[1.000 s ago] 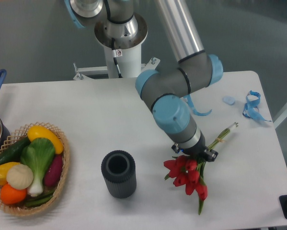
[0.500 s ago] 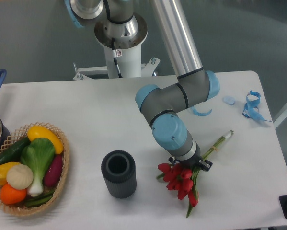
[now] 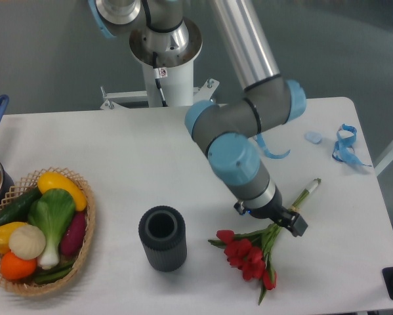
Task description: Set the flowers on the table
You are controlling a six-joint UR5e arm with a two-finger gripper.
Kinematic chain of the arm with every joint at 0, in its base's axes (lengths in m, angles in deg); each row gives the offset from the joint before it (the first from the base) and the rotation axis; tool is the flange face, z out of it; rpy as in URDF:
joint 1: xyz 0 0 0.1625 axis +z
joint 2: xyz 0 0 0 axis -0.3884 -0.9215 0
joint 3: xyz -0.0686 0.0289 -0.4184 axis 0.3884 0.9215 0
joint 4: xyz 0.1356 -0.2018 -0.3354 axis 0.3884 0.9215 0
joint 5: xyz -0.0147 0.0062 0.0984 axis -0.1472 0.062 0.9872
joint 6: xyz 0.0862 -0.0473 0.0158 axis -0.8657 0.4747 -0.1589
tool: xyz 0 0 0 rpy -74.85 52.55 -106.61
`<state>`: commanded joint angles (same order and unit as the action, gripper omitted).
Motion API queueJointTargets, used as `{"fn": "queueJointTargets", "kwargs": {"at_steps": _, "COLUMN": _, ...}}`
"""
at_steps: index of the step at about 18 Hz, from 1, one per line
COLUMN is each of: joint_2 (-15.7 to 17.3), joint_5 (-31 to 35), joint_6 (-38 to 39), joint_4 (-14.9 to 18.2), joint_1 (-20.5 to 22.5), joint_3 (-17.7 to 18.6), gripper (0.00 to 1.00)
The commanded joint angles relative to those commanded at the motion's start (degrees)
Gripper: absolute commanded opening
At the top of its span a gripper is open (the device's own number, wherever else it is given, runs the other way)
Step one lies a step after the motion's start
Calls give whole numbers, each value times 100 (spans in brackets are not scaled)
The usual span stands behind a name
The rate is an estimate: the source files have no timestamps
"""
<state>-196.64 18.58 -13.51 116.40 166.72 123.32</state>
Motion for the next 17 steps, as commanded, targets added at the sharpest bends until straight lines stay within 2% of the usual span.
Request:
{"fn": "queueJointTargets", "kwargs": {"at_steps": 1, "joint_2": 149, "joint_5": -350, "joint_6": -148, "joint_4": 35, "joint_1": 201, "joint_3": -87, "gripper": 100}}
{"fn": "queueJointTargets", "kwargs": {"at_steps": 4, "joint_2": 352, "joint_5": -722, "joint_6": -736, "joint_4": 280, "joint_1": 589, "joint_3": -89, "gripper": 100}}
{"fn": "queueJointTargets", "kwargs": {"at_steps": 7, "joint_2": 580, "joint_5": -1239, "joint_6": -1894, "joint_4": 807, "joint_1": 1160, "joint_3": -36, "gripper": 100}}
{"fn": "queueJointTargets", "kwargs": {"at_steps": 8, "joint_2": 607, "joint_5": -1503, "joint_6": -2507, "joint_4": 956, "joint_1": 1431, "joint_3": -9, "gripper": 100}}
{"fn": "queueJointTargets", "kwargs": {"at_steps": 12, "joint_2": 862, "joint_5": -1724, "joint_6": -3891, "joint_4": 1283, "joint_1": 1942, "joint_3": 105, "gripper": 100}}
{"fn": "queueJointTargets", "kwargs": {"at_steps": 15, "joint_2": 976, "joint_5": -1945, "joint_6": -4480, "joint_4": 1730, "joint_1": 2277, "joint_3": 88, "gripper": 100}}
{"fn": "queueJointTargets", "kwargs": {"at_steps": 17, "joint_2": 1029, "joint_5": -1962, "joint_6": -4675, "joint_4": 1767, "joint_1": 2304, "joint_3": 79, "gripper": 100}}
